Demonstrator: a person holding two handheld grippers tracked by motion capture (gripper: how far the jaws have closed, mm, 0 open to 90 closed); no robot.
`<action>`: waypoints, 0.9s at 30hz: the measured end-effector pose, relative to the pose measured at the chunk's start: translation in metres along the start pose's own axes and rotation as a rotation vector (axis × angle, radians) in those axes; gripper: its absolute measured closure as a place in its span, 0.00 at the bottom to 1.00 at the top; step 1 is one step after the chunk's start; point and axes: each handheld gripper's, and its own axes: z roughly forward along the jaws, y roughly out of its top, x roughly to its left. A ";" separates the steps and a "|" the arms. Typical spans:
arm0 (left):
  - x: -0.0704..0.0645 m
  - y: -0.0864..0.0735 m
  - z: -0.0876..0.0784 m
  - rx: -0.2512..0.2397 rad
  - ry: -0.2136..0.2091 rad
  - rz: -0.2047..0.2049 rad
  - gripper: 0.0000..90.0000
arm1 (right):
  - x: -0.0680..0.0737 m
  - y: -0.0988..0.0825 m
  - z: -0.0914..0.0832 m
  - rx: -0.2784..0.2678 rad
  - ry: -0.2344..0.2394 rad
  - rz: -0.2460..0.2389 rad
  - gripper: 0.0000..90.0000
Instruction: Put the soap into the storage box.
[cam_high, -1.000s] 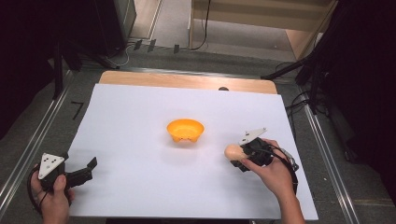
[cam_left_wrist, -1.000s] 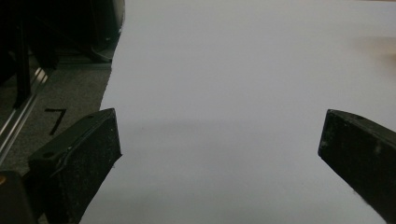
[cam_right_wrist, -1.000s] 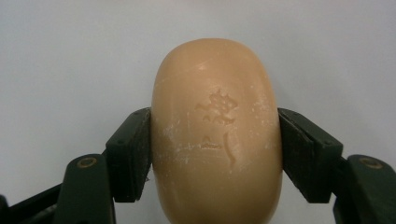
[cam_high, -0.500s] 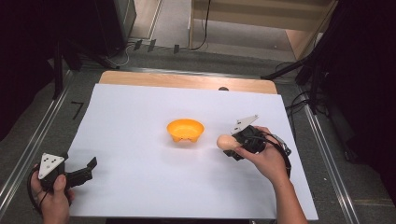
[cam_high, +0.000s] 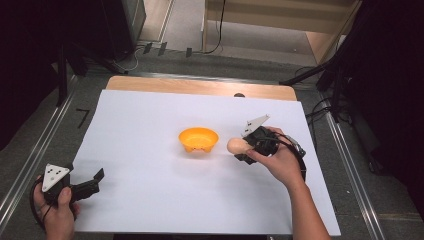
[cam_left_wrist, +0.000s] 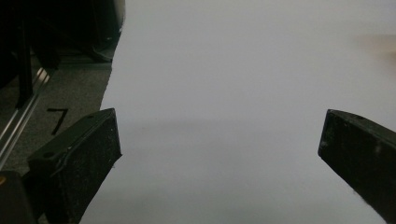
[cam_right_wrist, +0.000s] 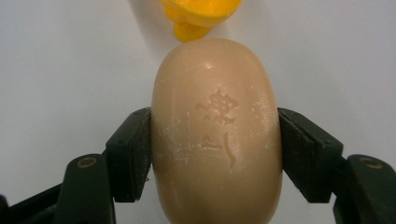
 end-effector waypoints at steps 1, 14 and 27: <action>0.000 0.000 0.000 -0.001 0.000 0.000 0.00 | -0.001 0.001 0.000 -0.004 0.013 -0.001 0.36; 0.000 0.000 0.000 -0.001 -0.001 0.004 0.00 | -0.007 0.018 0.003 -0.027 0.037 -0.057 0.36; 0.000 0.000 0.000 0.000 -0.004 0.005 0.00 | -0.011 0.040 0.009 -0.036 0.055 -0.106 0.36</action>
